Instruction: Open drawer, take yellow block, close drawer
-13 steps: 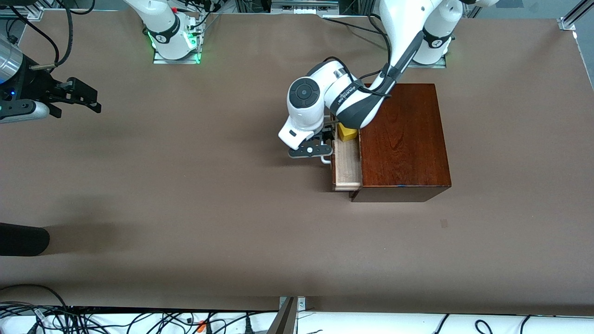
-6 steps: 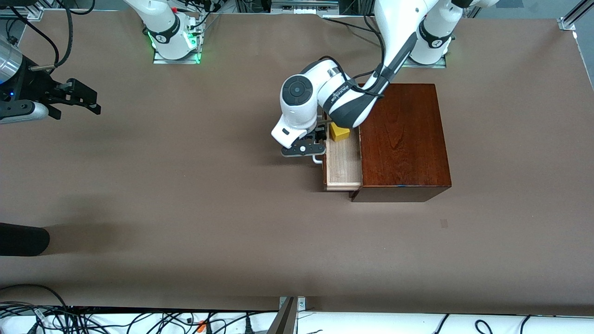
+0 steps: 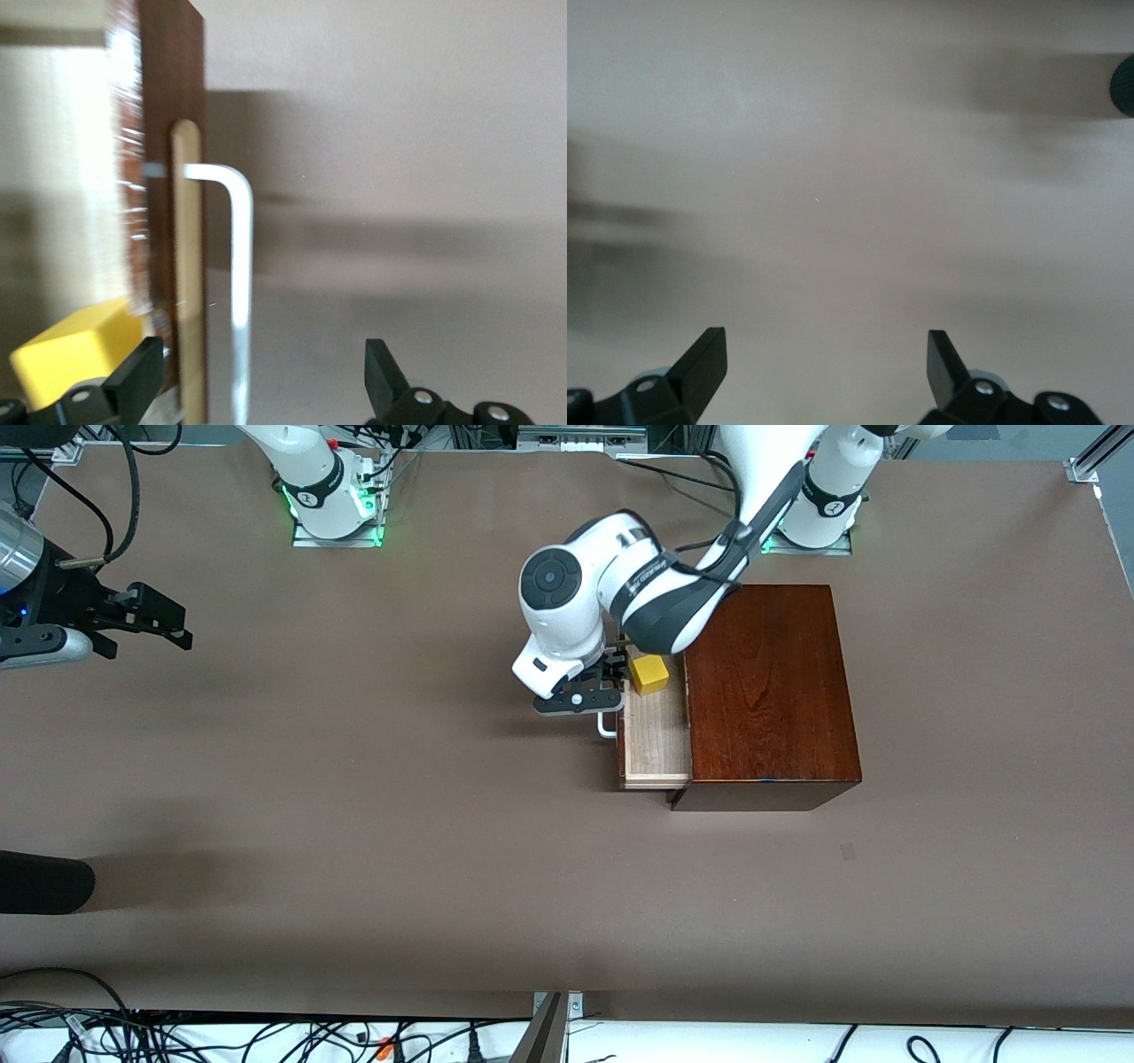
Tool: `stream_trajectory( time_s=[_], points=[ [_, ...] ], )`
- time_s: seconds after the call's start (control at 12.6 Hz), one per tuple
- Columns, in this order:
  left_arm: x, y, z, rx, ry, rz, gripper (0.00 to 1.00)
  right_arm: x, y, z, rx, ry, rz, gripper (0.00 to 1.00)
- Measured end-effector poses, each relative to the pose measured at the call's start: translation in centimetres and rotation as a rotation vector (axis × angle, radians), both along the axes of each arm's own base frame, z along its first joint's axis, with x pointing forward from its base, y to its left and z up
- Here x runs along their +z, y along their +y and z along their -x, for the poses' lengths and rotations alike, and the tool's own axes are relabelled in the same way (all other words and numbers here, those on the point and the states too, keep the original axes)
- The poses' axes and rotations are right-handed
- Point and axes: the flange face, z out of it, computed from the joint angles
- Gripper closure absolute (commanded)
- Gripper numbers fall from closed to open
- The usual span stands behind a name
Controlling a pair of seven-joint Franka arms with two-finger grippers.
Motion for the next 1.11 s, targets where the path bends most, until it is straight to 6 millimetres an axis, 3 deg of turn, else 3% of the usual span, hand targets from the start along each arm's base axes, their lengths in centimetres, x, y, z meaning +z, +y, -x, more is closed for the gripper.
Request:
stream_trajectory(
  time_s=[0.16, 0.24, 0.48, 0.63, 0.79, 0.95, 1.11],
  points=[
    [4.5, 1.6, -1.0, 0.002, -0.019, 0.0, 0.0, -0.1, 0.0, -0.1, 0.0, -0.002, 0.0, 0.0],
    [7.0, 3.4, -2.0, -0.002, -0.031, 0.006, 0.0, -0.2, 0.0, -0.2, 0.0, -0.002, 0.0, 0.0],
    [14.1, 11.9, -6.3, -0.005, -0.071, 0.052, 0.0, -1.9, 0.2, -1.1, 0.003, 0.022, -0.002, 0.0],
    [16.6, 18.0, -8.0, -0.064, -0.02, 0.056, 0.0, -3.7, 1.4, -1.8, 0.025, 0.05, -0.005, 0.0],
    [18.2, 23.1, -8.9, -0.11, 0.023, 0.052, 0.0, -4.4, 5.5, -1.7, 0.112, 0.061, -0.017, 0.0],
    [20.2, 29.0, -9.5, -0.122, 0.067, 0.089, 0.0, -4.2, 12.3, -0.3, 0.273, 0.057, -0.026, 0.0],
    [21.2, 35.4, -10.1, -0.119, 0.109, 0.122, 0.0, -4.1, 20.1, 2.3, 0.442, 0.055, -0.027, 0.0]
  ],
)
